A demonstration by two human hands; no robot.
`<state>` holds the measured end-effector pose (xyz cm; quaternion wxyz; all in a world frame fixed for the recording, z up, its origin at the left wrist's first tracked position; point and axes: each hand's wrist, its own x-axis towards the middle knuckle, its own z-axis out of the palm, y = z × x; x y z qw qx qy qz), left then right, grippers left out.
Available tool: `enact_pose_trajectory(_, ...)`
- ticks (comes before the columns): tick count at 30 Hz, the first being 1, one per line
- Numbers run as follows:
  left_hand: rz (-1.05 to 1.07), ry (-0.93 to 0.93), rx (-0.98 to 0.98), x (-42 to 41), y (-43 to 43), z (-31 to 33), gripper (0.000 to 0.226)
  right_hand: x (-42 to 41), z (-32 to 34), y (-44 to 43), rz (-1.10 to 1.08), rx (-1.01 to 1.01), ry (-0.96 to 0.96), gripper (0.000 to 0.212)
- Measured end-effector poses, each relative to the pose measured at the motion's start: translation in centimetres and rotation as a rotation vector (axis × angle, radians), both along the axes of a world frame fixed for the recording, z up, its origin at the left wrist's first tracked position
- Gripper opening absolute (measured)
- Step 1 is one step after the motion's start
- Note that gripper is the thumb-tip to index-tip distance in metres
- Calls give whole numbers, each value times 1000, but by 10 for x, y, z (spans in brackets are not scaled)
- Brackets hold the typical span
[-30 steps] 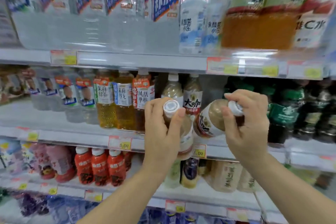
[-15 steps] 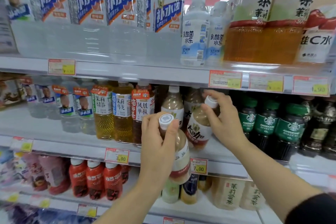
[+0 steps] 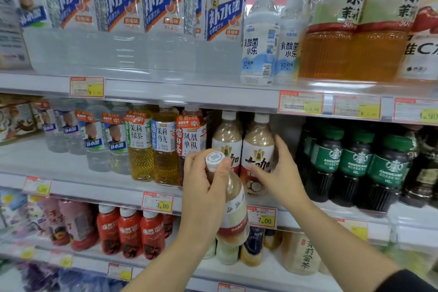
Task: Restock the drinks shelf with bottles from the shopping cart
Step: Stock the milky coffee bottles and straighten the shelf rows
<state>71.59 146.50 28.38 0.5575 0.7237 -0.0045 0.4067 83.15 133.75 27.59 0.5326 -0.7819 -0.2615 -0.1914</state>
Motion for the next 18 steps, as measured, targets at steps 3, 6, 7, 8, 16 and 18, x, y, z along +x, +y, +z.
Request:
enact_pose_trajectory(3, -7, 19, -14, -1, 1, -2, 17, 0, -21, 0, -42, -36, 64, 73)
enact_pose_trajectory(6, -13, 25, -27, -2, 1, -2, 24, 4, -27, 3, -124, -24, 60, 79)
enact_pose_trajectory(7, -16, 24, -28, -2, 0, -2, 25, 4, -28, 4, -139, -27, 55, 80)
enact_pose_trajectory(8, -19, 25, -28, -2, 0, -2, 26, 4, -28, 5, -147, -32, 54, 81)
enact_pose_trajectory(16, -55, 20, -39, -5, -6, 5, 30, -46, -25, -23, 22, 73, 63, 65)
enact_pose_trajectory(18, -83, 8, -39, -5, -14, 10, 32, -75, -27, -35, 170, -32, 89, 63)
